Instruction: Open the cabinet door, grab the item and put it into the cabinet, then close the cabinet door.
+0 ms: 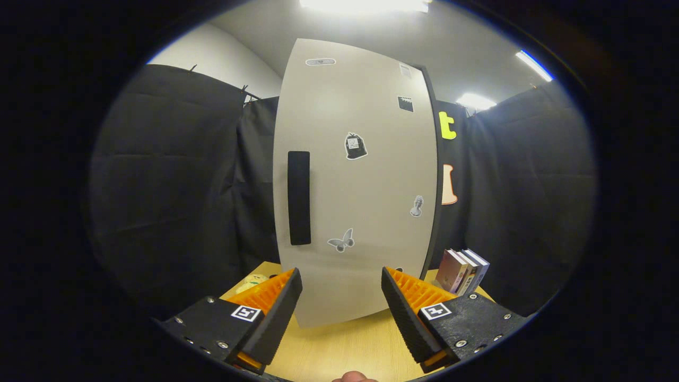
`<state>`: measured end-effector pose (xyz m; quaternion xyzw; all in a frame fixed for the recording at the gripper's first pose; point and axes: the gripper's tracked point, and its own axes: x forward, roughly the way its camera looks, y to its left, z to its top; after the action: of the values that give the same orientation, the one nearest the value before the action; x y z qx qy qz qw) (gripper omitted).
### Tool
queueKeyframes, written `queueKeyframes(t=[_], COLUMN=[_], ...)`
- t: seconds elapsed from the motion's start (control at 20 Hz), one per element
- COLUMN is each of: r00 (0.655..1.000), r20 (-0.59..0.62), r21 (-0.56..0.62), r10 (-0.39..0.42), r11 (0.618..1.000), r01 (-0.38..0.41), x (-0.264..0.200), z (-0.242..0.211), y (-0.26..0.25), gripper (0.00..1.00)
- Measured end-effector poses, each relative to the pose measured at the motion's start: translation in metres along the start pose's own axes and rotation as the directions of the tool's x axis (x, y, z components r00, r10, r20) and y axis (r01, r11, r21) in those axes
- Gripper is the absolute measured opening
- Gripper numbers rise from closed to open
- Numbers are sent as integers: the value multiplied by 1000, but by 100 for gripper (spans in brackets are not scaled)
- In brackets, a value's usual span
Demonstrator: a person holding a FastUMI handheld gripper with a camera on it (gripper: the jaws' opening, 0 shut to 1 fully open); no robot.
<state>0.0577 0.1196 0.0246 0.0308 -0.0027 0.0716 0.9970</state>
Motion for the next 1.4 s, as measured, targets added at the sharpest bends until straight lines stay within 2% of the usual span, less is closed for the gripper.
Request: queueKeyframes(t=[0.25, 0.75, 1.4], r00=[999, 999, 998], r20=[41, 37, 50], r21=[25, 39, 74], r10=[-2, 33, 29], r11=[1000, 999, 997], r01=[1, -34, -32], x=[8, 31, 27], z=[5, 7, 4], y=[-8, -6, -1], gripper=[93, 93, 93])
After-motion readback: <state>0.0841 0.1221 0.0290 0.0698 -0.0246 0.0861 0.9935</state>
